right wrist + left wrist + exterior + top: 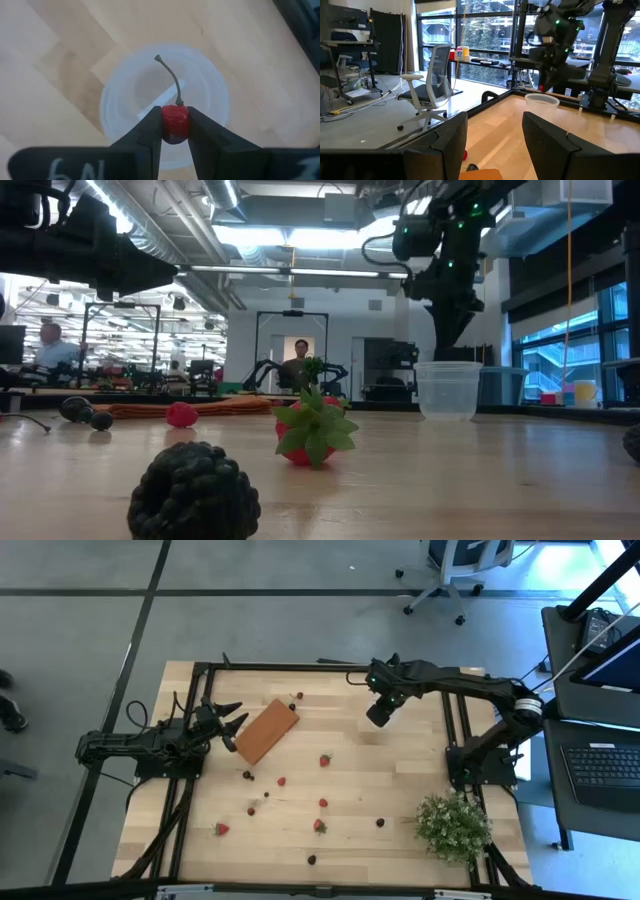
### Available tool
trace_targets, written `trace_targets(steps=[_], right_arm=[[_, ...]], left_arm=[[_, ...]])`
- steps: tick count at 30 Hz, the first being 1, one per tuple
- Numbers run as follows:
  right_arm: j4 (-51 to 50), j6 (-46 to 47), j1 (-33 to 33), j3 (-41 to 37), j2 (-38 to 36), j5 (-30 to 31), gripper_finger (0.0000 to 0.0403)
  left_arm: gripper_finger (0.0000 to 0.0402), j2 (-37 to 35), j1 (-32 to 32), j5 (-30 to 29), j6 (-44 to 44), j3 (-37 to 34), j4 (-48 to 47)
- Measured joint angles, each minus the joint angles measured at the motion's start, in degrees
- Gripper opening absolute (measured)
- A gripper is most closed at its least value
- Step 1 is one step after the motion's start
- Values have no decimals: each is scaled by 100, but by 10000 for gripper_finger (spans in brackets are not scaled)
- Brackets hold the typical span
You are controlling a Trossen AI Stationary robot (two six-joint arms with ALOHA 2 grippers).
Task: Pick and placing Produce into tupperware
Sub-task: Put the middle red cherry into the transparent container
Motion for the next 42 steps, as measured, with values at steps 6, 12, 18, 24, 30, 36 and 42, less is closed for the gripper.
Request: trace_targets(steps=[6,12,18,24,30,36,42], right_arm=[[-1,-114,-82,0,325,-7,83],[1,-226,-84,0,679,-2,83],[12,-258,-84,0,917,-4,83],[150,-253,-97,0,935,6,83],[135,-262,-99,0,935,9,83],[116,-264,-99,0,935,9,83],[108,-266,-97,0,935,11,86]], left_arm=[[184,-2,-1,0,1,-2,-1],[184,0,0,0,2,-2,-2],[184,0,-2,0,2,-2,-2],[184,-1,0,-2,3,0,-2],[184,0,0,-2,4,0,-2],[184,0,-1,-2,4,0,-2],[184,0,-2,-2,4,-2,-2]])
